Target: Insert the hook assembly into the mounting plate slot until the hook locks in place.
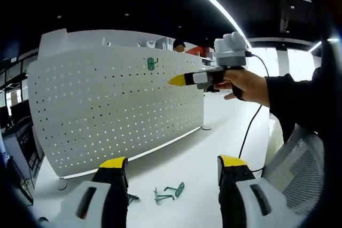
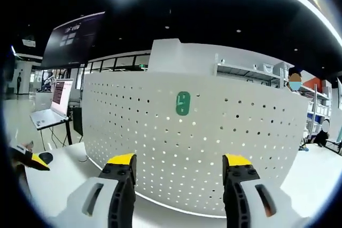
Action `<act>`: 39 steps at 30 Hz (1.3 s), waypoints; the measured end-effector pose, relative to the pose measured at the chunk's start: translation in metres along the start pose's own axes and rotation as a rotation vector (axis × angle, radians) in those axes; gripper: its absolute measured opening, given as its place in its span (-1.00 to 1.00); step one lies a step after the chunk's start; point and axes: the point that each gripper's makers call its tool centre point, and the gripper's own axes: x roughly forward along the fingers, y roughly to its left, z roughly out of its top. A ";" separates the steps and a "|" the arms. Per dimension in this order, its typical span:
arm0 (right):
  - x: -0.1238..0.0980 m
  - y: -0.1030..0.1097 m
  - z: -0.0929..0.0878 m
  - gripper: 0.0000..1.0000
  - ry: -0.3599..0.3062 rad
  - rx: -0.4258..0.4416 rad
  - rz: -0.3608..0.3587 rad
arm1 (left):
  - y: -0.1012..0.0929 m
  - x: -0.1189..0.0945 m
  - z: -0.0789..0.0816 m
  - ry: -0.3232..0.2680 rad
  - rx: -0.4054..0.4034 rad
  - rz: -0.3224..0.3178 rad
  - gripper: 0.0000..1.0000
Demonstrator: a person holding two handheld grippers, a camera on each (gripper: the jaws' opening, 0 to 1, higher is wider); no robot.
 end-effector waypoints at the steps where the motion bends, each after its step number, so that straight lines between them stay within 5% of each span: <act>1: -0.003 0.000 -0.001 0.26 0.004 -0.004 0.004 | 0.001 0.000 0.000 -0.001 0.000 0.005 0.39; 12: -0.032 0.015 -0.019 0.25 0.040 -0.032 0.053 | 0.007 -0.002 0.001 -0.006 -0.008 0.028 0.39; 21: -0.053 0.038 -0.063 0.23 0.144 -0.082 0.153 | 0.008 -0.007 0.004 -0.018 -0.007 0.035 0.38; 39: -0.074 0.053 -0.078 0.19 0.163 -0.059 0.178 | 0.002 -0.004 -0.007 0.031 0.011 0.014 0.33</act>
